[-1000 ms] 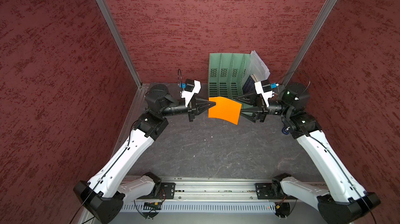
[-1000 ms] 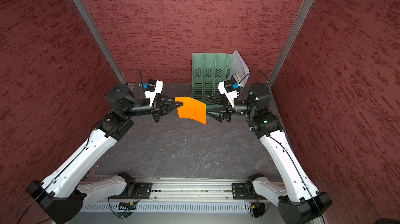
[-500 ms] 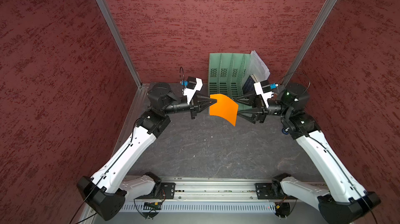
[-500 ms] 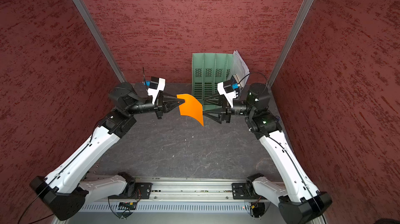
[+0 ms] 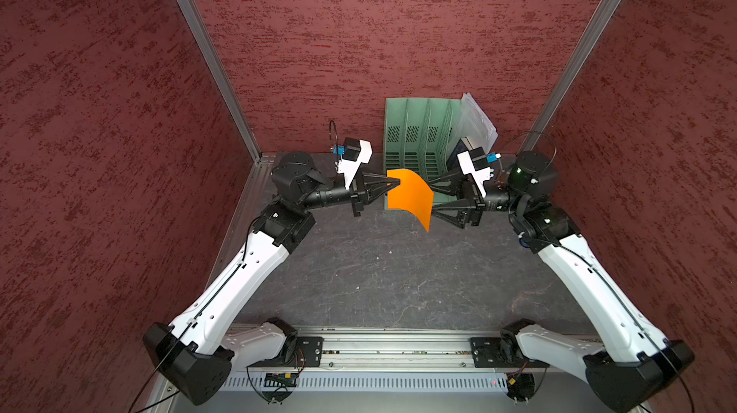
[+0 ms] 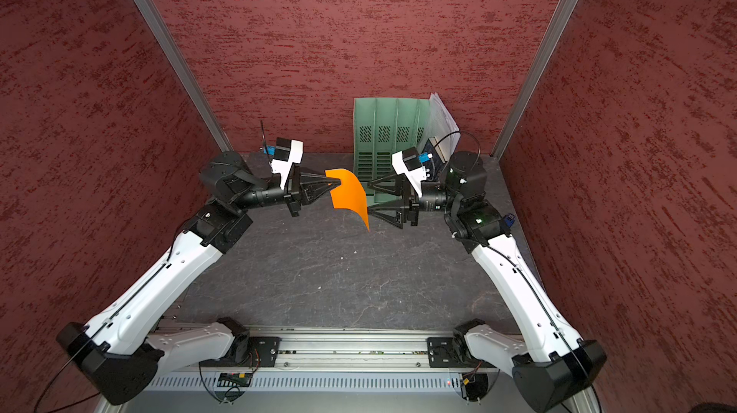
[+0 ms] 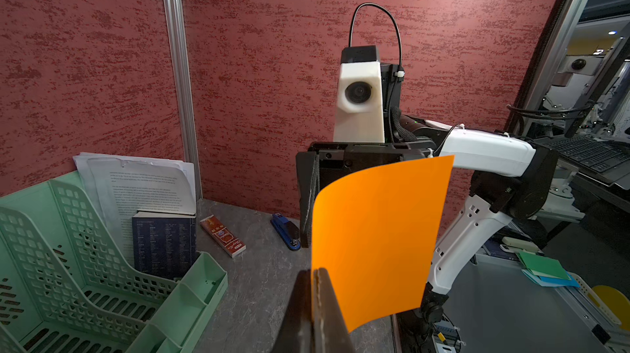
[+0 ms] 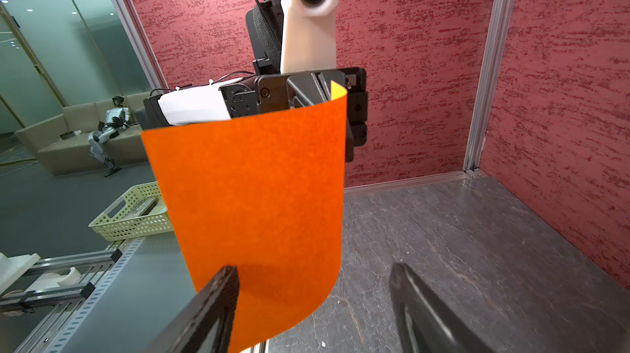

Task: Fold the square paper along the opposite sides
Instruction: Fold the paper.

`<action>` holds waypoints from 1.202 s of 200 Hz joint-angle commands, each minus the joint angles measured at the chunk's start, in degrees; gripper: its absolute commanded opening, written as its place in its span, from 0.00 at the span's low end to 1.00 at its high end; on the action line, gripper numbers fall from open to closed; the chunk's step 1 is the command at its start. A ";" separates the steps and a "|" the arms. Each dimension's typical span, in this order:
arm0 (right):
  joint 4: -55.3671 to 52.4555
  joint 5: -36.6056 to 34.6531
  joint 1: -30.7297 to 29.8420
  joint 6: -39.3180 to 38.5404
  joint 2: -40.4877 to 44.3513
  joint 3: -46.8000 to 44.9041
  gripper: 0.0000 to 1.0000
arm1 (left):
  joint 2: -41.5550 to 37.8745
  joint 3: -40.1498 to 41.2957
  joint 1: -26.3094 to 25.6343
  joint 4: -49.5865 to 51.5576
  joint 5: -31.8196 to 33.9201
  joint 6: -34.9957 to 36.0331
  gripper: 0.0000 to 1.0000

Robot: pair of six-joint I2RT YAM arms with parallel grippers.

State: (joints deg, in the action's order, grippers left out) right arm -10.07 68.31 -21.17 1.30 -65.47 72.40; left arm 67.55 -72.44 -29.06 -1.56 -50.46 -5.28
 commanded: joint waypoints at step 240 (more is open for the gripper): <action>3.96 -1.17 -3.22 1.77 -3.91 1.43 0.75 | 2.93 -2.76 -4.84 1.56 5.19 2.30 0.00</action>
State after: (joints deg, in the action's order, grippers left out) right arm -8.19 67.75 -23.70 2.35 -68.69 72.40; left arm 69.89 -73.12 -33.19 -0.78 -45.76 -4.01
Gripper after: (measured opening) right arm 0.755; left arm 0.051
